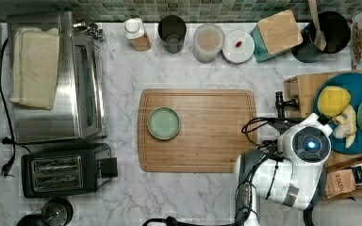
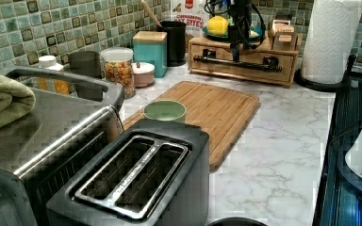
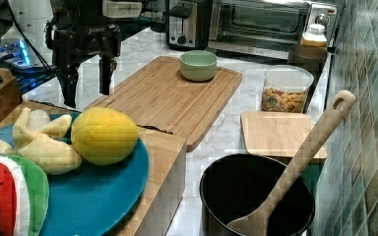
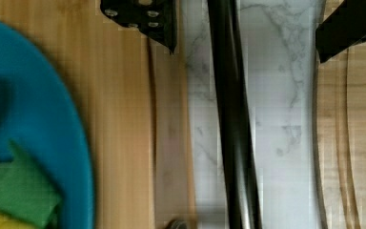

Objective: Open the drawer.

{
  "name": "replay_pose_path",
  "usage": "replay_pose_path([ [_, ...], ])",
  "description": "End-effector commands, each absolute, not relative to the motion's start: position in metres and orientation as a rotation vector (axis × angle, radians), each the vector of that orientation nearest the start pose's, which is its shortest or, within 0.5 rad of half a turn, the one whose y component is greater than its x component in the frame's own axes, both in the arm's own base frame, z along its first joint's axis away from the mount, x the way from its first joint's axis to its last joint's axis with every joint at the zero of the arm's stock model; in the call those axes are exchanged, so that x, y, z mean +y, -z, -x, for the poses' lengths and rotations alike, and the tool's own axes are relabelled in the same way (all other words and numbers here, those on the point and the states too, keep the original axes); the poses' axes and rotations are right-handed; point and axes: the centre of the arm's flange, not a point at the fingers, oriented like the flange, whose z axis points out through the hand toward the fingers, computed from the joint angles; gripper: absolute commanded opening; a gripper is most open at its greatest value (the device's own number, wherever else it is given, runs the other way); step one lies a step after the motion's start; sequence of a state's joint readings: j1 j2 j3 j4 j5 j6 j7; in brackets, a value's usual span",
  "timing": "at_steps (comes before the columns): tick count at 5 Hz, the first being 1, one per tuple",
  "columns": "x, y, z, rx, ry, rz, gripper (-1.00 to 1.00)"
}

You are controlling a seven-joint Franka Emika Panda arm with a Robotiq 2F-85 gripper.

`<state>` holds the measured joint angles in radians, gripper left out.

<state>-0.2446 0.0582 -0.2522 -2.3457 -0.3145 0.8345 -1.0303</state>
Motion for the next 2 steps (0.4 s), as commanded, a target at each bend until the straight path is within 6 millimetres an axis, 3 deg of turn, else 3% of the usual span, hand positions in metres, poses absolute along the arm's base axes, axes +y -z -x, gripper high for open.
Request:
replay_pose_path([
  [1,-0.256,-0.295,-0.458,-0.034,0.021,3.378,1.00],
  [2,-0.253,-0.279,-0.465,-0.013,0.086,3.343,1.00],
])
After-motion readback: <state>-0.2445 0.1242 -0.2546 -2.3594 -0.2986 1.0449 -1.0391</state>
